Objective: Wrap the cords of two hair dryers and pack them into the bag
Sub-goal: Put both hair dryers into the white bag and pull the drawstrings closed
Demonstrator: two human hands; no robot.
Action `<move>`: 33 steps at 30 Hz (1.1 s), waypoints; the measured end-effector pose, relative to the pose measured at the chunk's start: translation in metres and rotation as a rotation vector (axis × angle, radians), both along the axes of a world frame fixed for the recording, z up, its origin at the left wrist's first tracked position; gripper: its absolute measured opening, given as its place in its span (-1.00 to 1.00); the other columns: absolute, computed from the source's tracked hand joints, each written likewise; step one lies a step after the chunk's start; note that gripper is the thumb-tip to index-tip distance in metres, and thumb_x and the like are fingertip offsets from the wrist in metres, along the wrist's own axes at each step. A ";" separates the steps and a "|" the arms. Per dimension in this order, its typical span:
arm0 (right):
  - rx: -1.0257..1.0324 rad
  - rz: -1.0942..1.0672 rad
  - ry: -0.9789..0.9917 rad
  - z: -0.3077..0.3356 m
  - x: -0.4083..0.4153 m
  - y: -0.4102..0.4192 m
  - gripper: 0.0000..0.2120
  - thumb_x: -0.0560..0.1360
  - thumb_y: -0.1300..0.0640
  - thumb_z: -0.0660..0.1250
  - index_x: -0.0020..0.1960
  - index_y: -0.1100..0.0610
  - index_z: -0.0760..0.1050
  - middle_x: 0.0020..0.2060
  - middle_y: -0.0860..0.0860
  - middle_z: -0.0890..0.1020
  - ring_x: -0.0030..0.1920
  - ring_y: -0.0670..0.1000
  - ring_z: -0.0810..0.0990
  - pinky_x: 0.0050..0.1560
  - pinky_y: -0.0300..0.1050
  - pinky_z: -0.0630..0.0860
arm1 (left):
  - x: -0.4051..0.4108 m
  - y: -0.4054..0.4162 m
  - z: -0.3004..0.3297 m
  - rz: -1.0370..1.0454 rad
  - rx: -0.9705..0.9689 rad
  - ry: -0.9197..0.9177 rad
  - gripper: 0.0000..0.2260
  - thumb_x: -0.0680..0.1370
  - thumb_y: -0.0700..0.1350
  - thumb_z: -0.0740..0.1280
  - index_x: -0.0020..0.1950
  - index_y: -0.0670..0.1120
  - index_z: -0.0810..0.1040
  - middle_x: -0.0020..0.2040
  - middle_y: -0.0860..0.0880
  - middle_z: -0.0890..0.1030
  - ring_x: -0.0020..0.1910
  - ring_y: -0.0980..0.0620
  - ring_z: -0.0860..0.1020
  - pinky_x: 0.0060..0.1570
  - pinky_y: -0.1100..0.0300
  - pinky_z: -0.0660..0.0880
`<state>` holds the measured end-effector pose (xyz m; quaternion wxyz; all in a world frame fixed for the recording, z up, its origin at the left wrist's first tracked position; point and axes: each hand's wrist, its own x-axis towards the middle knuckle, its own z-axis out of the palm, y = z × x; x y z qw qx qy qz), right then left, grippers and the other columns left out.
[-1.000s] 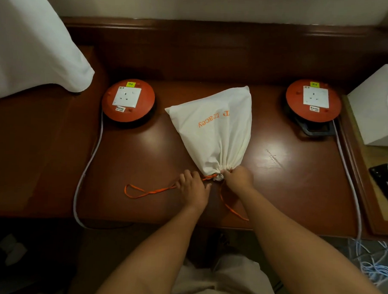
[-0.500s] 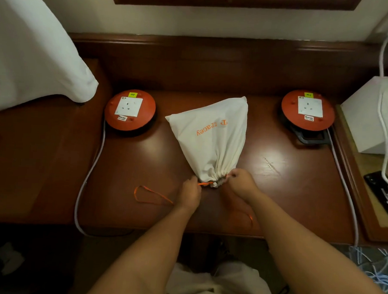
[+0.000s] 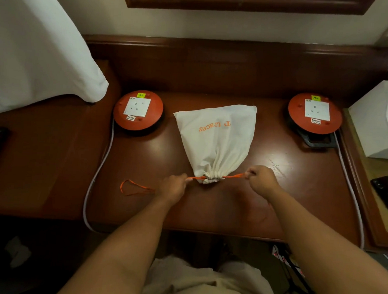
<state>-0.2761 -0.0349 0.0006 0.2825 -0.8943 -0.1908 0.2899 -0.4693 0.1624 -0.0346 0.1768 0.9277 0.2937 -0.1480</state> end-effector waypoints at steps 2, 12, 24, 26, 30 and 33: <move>0.020 -0.038 -0.007 -0.002 0.000 0.000 -0.79 0.49 0.34 0.19 -0.24 0.20 0.55 -0.31 0.03 0.54 -0.27 0.01 0.45 -0.31 -0.27 0.35 | -0.004 0.006 0.002 0.051 -0.007 -0.027 -0.67 0.67 0.07 0.07 0.11 -0.13 0.51 0.05 -0.27 0.62 0.04 -0.33 0.54 -0.09 -0.02 0.43; 0.052 -0.272 0.031 -0.013 0.003 -0.004 -0.79 0.46 0.34 0.17 -0.21 0.16 0.54 -0.25 0.08 0.54 -0.21 0.10 0.46 -0.21 -0.14 0.37 | -0.014 0.027 0.014 0.104 -0.024 -0.045 -0.65 0.67 0.06 0.09 0.05 -0.15 0.56 0.01 -0.25 0.63 0.01 -0.30 0.55 -0.18 0.04 0.36; -0.167 -0.071 0.102 -0.015 -0.012 -0.005 -0.76 0.50 0.29 0.21 -0.29 0.12 0.53 -0.30 0.11 0.57 -0.22 0.11 0.51 -0.32 -0.15 0.39 | -0.018 0.022 0.012 0.092 -0.023 -0.037 -0.74 0.62 0.09 0.18 0.04 -0.04 0.56 0.06 -0.09 0.59 0.14 -0.15 0.49 0.10 0.02 0.35; -0.188 -0.078 0.098 -0.011 -0.013 0.002 -0.84 0.51 0.24 0.23 -0.02 0.23 0.58 -0.09 0.17 0.62 -0.14 0.13 0.53 -0.23 -0.15 0.47 | -0.016 0.024 0.014 0.168 -0.022 -0.128 -0.75 0.58 0.10 0.24 0.11 -0.01 0.56 0.10 -0.06 0.55 0.18 -0.11 0.43 0.17 0.04 0.32; -0.108 -0.101 -0.027 -0.002 -0.012 0.035 -0.76 0.48 0.15 0.25 0.10 0.20 0.53 0.09 0.19 0.56 0.06 0.19 0.54 -0.02 -0.04 0.52 | 0.005 0.033 0.023 0.422 -0.287 -0.275 -0.64 0.56 0.05 0.30 0.30 -0.08 0.48 0.26 -0.11 0.48 0.25 -0.11 0.44 0.24 0.01 0.41; -0.045 -0.060 0.012 -0.002 -0.022 0.059 -0.91 0.50 0.16 0.22 -0.13 0.19 0.40 -0.15 0.11 0.50 -0.15 0.11 0.48 -0.34 -0.14 0.33 | 0.016 0.027 0.024 0.457 -0.456 -0.258 -0.60 0.56 0.00 0.32 0.37 -0.07 0.40 0.34 -0.12 0.46 0.28 -0.08 0.46 0.24 0.02 0.44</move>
